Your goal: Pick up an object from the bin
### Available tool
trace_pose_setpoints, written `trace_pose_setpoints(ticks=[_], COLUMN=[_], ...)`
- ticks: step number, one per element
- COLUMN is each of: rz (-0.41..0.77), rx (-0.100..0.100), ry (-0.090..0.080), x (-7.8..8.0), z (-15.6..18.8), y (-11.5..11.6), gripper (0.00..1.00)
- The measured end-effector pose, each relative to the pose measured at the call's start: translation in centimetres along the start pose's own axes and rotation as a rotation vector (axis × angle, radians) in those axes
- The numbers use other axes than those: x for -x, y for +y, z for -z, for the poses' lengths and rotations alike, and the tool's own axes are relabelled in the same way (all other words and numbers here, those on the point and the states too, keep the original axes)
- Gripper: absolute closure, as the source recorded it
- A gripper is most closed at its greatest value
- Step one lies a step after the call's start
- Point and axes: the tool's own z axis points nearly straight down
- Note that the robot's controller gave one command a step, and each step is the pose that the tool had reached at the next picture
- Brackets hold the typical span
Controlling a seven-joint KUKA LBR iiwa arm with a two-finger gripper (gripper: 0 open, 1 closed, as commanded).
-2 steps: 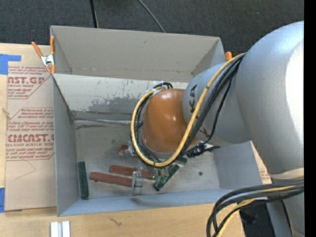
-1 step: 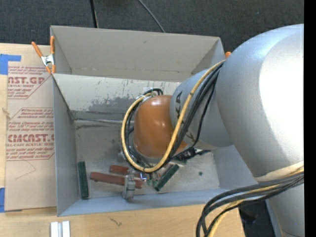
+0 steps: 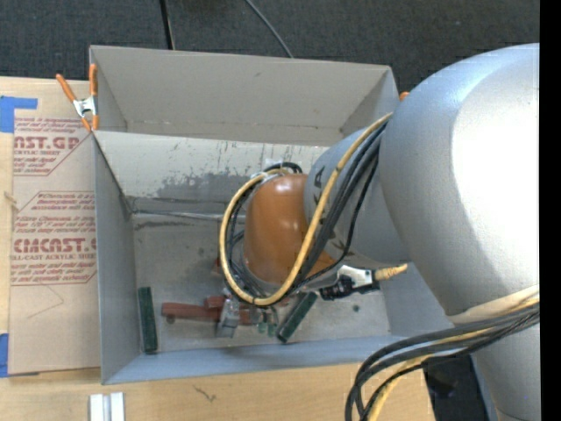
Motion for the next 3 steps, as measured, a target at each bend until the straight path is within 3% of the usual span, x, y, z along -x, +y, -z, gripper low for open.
trace_pose_setpoints(ticks=[2,3], rz=[0.0,0.0], rx=[-0.002,-0.005], ry=[0.005,0.01], x=[-0.1,-0.3], z=[0.4,3.9], y=[0.0,-0.1], gripper=[1.0,1.0])
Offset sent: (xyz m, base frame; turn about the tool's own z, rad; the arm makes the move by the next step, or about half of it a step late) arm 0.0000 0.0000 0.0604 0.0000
